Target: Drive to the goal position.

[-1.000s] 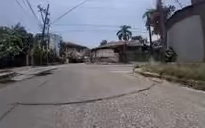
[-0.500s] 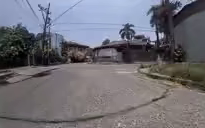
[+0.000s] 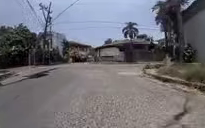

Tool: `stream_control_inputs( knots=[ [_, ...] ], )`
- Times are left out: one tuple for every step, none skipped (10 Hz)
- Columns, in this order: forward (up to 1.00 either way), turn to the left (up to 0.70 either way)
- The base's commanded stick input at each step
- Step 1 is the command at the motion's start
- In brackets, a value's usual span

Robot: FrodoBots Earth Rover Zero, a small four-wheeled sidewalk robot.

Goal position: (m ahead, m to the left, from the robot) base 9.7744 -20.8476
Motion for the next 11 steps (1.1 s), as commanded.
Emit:
stream_control_inputs(
  knots=[
    [1.00, 0.00],
    [1.00, 0.00],
    [1.00, 0.00],
    [1.00, 0.00],
    [1.00, 0.00],
    [1.00, 0.00],
    [1.00, 0.00],
    [1.00, 0.00],
    [1.00, 0.00],
    [1.00, 0.00],
    [1.00, 0.00]
  ],
)
